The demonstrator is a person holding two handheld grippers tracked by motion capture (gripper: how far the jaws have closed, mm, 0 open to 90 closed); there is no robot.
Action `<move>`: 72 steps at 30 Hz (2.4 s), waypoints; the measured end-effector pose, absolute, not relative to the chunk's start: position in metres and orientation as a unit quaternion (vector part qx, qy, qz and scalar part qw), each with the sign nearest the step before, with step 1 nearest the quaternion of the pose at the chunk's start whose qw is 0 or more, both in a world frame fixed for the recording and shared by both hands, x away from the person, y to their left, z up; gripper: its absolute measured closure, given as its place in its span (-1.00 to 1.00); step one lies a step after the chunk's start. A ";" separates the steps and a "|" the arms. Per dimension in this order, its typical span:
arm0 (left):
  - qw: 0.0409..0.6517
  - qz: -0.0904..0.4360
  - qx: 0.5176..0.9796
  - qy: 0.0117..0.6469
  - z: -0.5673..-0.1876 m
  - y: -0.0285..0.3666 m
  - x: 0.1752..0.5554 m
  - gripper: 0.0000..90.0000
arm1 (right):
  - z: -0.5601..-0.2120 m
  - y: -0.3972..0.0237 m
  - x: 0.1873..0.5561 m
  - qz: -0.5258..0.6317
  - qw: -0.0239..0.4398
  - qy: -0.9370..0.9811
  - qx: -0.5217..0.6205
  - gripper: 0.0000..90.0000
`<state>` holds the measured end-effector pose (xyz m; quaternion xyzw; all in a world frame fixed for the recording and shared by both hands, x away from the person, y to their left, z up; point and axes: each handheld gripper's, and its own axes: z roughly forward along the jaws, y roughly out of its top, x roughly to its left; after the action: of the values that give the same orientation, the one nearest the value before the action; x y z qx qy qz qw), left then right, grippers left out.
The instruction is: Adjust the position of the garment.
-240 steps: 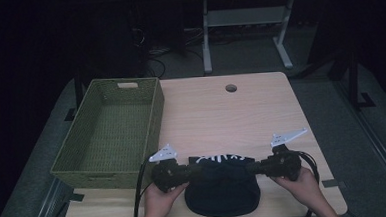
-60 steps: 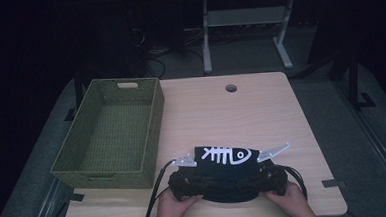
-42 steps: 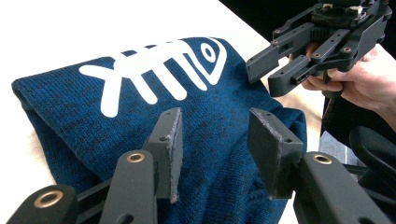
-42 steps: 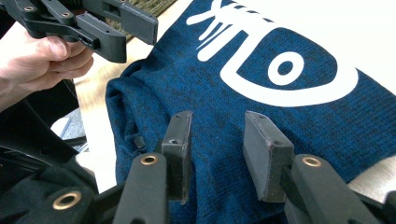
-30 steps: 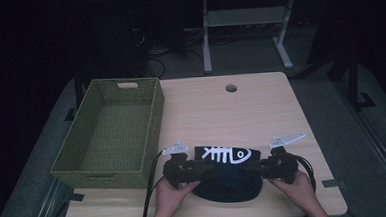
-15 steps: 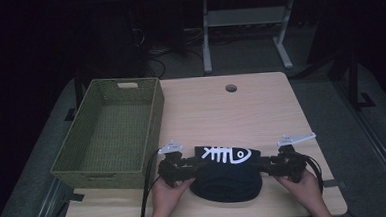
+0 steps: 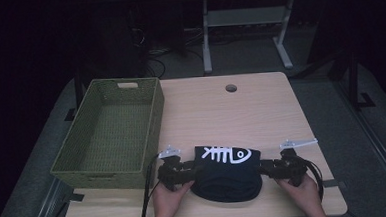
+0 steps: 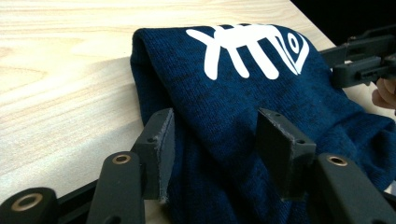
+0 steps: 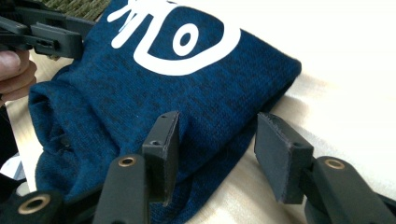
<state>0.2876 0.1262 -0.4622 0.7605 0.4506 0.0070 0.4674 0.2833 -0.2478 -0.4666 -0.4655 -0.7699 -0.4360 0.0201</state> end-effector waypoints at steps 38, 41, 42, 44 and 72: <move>0.466 -0.031 0.752 0.465 -0.470 0.120 0.297 0.72 | -0.477 -0.238 0.283 -0.465 0.059 -0.733 -0.493 0.77; 0.468 -0.028 0.753 0.462 -0.466 0.120 0.296 0.73 | -0.471 -0.238 0.283 -0.472 0.057 -0.731 -0.490 0.78; 0.471 -0.026 0.751 0.462 -0.465 0.120 0.295 0.73 | -0.469 -0.238 0.283 -0.473 0.057 -0.731 -0.489 0.78; 0.476 -0.022 0.748 0.462 -0.461 0.120 0.294 0.74 | -0.466 -0.238 0.283 -0.476 0.056 -0.731 -0.487 0.78; 0.512 -0.001 0.740 0.436 -0.401 0.123 0.295 0.75 | -0.425 -0.243 0.287 -0.521 0.061 -0.708 -0.473 0.78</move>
<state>0.2946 0.1229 -0.4008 0.7398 0.4361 -0.0010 0.5124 0.2868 -0.2434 -0.4252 -0.4728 -0.7081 -0.5209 0.0606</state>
